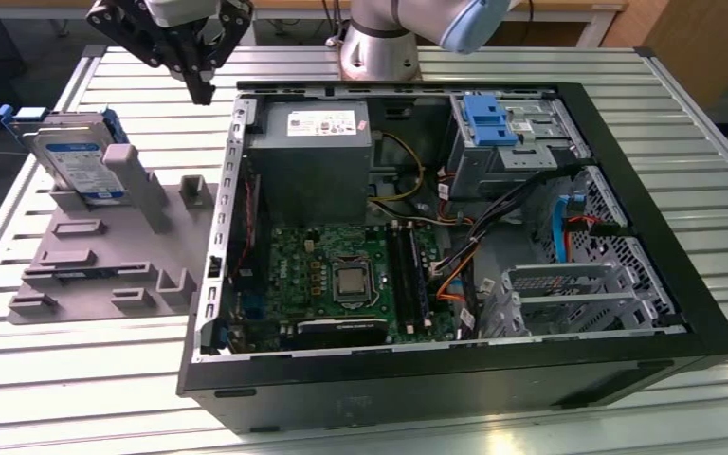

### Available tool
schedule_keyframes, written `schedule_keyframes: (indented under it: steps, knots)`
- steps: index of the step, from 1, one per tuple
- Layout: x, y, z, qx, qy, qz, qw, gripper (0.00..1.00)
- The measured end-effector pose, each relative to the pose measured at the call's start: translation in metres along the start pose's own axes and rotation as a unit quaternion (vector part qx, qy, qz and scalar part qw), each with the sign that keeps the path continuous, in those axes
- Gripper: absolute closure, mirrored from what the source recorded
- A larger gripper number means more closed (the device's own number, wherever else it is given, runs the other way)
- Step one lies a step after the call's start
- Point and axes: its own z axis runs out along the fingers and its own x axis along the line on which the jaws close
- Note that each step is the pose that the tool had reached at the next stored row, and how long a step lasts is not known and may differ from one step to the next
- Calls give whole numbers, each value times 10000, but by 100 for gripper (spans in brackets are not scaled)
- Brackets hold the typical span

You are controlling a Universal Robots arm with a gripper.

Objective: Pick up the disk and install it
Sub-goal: 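Reach for the disk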

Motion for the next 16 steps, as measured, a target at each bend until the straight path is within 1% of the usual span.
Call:
schedule_keyframes:
  steps: [16]
  knots:
    - [92,-2,14,0,0,0,10000,89]
